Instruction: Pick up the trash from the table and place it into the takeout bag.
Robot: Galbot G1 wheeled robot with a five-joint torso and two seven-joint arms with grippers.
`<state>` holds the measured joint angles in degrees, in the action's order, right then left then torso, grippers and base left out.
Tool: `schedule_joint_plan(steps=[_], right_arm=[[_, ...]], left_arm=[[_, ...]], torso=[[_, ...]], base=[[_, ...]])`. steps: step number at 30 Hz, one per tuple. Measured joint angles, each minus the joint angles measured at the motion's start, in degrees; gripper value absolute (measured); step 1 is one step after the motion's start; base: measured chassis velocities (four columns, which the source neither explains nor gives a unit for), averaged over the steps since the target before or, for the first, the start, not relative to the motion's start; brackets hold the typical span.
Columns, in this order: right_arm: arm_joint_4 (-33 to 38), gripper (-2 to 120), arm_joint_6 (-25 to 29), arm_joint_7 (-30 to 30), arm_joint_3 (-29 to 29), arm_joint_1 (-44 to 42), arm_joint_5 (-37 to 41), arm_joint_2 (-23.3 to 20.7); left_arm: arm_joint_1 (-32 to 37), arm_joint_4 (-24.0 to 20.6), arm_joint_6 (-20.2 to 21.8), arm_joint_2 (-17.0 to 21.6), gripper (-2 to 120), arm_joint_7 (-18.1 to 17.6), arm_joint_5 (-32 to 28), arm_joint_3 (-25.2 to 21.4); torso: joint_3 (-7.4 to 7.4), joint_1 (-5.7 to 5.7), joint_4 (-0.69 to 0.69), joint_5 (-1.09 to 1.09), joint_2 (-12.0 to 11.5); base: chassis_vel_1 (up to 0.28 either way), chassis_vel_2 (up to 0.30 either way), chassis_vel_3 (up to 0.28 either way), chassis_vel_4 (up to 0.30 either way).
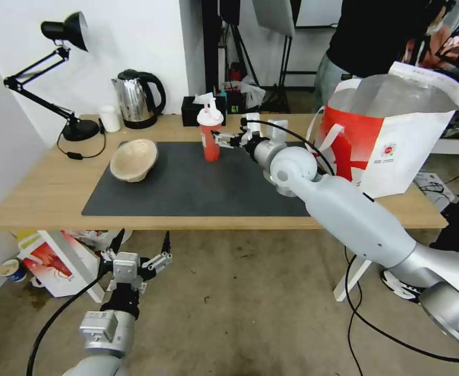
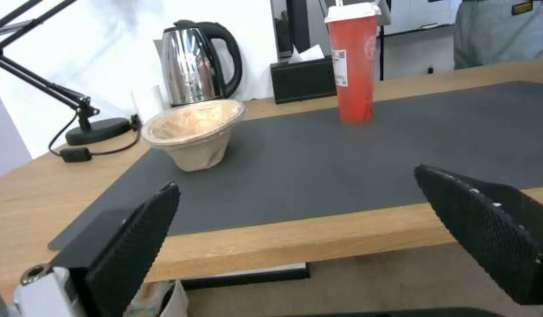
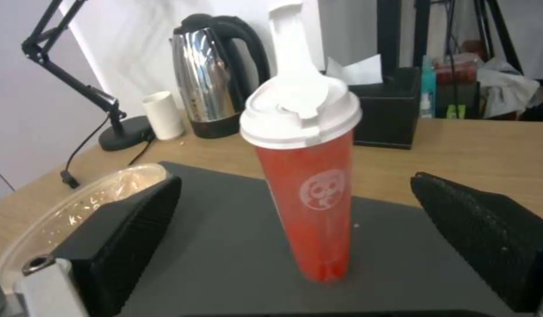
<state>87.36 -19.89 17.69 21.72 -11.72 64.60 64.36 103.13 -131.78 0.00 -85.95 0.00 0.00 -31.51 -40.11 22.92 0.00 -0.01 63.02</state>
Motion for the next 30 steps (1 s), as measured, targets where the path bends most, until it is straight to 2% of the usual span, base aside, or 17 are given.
schedule_joint_plan(steps=[30], right_arm=[[-12.13, 100, 0.14, -1.91, 2.78, 4.98, -2.29, 5.61]], left_arm=[[0.00, 0.00, 0.00, 0.00, 100, 0.00, 0.00, 0.00]], torso=[[0.00, -0.01, 0.00, 0.00, 0.00]], base=[[0.000, 0.000, 0.000, 0.000]])
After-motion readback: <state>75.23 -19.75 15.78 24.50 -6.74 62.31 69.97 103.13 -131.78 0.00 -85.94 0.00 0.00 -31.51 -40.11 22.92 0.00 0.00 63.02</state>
